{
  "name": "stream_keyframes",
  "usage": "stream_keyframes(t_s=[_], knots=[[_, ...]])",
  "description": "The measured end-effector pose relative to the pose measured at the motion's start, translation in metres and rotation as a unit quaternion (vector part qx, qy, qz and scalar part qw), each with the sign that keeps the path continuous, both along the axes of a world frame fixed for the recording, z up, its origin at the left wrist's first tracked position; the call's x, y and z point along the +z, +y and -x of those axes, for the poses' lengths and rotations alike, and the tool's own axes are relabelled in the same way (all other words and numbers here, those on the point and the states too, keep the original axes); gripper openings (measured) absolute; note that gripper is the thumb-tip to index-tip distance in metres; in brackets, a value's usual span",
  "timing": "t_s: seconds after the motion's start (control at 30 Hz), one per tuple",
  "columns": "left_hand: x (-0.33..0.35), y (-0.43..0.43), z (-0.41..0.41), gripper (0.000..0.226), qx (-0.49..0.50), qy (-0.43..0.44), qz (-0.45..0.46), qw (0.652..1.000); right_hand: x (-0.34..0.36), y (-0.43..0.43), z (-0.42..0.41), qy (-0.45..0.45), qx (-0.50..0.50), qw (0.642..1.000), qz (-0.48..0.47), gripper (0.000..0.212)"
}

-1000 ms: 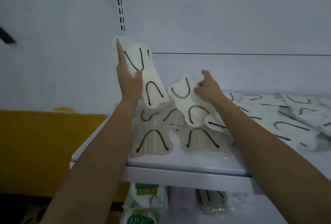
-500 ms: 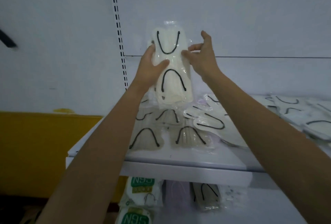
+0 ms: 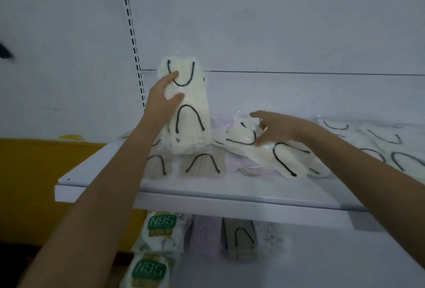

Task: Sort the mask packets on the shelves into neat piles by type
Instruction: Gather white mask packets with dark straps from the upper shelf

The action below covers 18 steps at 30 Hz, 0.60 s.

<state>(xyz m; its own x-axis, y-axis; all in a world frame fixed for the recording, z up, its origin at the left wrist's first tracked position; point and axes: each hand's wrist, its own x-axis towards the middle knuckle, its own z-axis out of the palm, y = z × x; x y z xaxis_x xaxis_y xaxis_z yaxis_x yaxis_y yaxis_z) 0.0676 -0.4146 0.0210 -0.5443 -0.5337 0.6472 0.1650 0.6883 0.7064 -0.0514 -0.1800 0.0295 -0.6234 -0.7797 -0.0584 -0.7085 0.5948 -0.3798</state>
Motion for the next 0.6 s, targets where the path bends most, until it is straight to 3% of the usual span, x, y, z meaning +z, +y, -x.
stream_keyframes(t_s=[0.07,0.17,0.23,0.27,0.33,0.4,0.47,0.53,0.6], knots=[[-0.004,-0.004,-0.008,0.048,0.025,-0.002,-0.024,0.999,0.013,0.01,0.009,-0.1,-0.006,0.989,0.106,0.077],[-0.001,0.012,-0.012,0.041,-0.004,0.017,-0.089,0.996,0.036,0.008,0.012,-0.265,0.001,0.917,0.297,0.076],[0.004,0.031,-0.007,0.04,-0.082,0.029,-0.167,0.982,0.038,-0.012,0.006,-0.276,0.003,0.892,0.358,0.082],[0.005,0.039,-0.002,0.045,-0.11,0.026,-0.185,0.976,0.036,-0.024,-0.001,-0.252,-0.001,0.896,0.365,0.085],[0.002,0.05,0.004,0.053,-0.113,-0.007,-0.152,0.982,0.032,-0.046,-0.011,-0.197,-0.012,0.906,0.374,0.093],[-0.003,0.049,0.004,0.056,-0.09,-0.017,-0.127,0.988,0.026,-0.055,-0.004,-0.197,-0.026,0.896,0.397,0.097],[-0.008,0.039,-0.003,0.059,-0.046,-0.01,-0.115,0.992,0.017,-0.048,0.012,-0.19,-0.036,0.912,0.362,0.094],[-0.012,0.025,-0.013,0.068,-0.021,0.004,-0.097,0.995,-0.001,-0.034,0.027,-0.098,-0.045,0.982,0.153,0.098],[-0.015,0.012,-0.022,0.076,-0.017,0.031,-0.093,0.995,-0.023,-0.023,0.037,-0.017,-0.046,0.999,-0.008,0.101]])
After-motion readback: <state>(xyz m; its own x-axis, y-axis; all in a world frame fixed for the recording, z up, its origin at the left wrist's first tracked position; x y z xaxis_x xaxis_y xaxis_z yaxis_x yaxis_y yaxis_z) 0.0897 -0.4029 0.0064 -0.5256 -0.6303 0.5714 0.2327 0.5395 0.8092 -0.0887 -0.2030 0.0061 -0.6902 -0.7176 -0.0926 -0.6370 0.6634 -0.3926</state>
